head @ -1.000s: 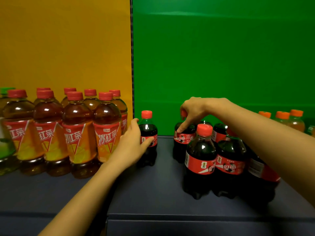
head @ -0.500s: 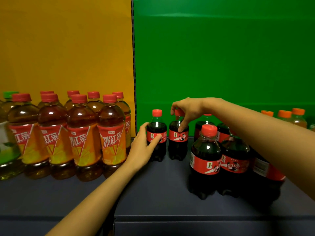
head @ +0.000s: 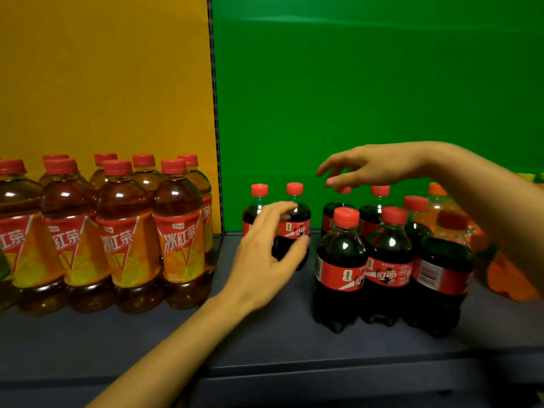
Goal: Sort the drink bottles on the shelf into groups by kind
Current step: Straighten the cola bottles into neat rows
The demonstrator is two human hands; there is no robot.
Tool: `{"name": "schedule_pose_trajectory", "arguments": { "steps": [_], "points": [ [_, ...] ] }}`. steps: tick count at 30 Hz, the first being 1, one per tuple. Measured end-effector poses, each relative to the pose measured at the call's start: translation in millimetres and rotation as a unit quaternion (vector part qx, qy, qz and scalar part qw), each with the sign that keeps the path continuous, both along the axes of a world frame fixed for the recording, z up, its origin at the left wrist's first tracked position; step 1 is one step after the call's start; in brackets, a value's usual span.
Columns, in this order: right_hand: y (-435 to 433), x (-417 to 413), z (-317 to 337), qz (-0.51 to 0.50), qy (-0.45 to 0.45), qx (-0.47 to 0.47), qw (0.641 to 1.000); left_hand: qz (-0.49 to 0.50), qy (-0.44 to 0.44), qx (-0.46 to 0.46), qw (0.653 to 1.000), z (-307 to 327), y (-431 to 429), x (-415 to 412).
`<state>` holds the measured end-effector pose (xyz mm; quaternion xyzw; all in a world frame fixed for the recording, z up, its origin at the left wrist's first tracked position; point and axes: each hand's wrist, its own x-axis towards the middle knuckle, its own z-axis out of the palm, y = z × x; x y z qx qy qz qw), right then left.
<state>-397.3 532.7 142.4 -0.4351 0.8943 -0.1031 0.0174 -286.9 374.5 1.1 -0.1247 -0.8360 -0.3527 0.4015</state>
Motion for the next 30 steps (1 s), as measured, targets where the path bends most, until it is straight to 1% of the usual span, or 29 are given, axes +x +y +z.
{"name": "schedule_pose_trajectory", "arguments": {
  "steps": [2,4,7,8,10,13,16,19,21,24,28,30],
  "points": [
    [25.4,8.9,1.0,-0.015,-0.061,0.001,0.998,-0.048,-0.071,0.026,0.996,5.6,20.0,6.7],
    [45.1,17.0,0.4,-0.039,-0.094,0.011,0.995,-0.041,-0.111,0.014,0.993,6.5,33.8,4.8],
    [60.7,30.1,-3.9,-0.082,-0.129,0.030,0.988,-0.012,-0.140,-0.009,0.990,6.8,44.1,-4.1],
    [63.1,35.3,-6.9,-0.093,-0.121,0.045,0.987,-0.007,-0.152,-0.007,0.988,5.2,45.5,-6.9],
    [65.7,40.9,-13.8,-0.090,-0.054,0.078,0.991,-0.001,-0.165,0.002,0.986,2.2,46.7,-8.8],
    [65.1,45.0,-22.9,-0.054,0.042,0.095,0.993,0.009,-0.152,0.007,0.988,-0.3,44.5,-8.0],
    [60.1,41.1,-30.2,-0.069,0.118,0.133,0.982,0.020,-0.136,0.006,0.991,1.3,37.5,-4.2],
    [54.0,39.1,-35.6,-0.081,0.165,0.123,0.975,0.024,-0.130,0.015,0.991,3.6,24.1,1.6],
    [52.6,37.4,-37.1,-0.069,0.182,0.100,0.976,0.026,-0.135,0.027,0.990,5.4,12.4,6.7],
    [50.1,33.7,-38.5,-0.047,0.172,0.063,0.982,0.024,-0.151,0.042,0.987,7.8,-7.0,12.8],
    [34.5,28.9,-38.3,-0.029,0.172,0.051,0.983,0.019,-0.169,0.057,0.984,11.1,-27.5,20.1],
    [23.4,27.3,-38.0,-0.015,0.143,0.038,0.989,0.025,-0.174,0.066,0.982,10.2,-37.1,21.7]
  ]
}}
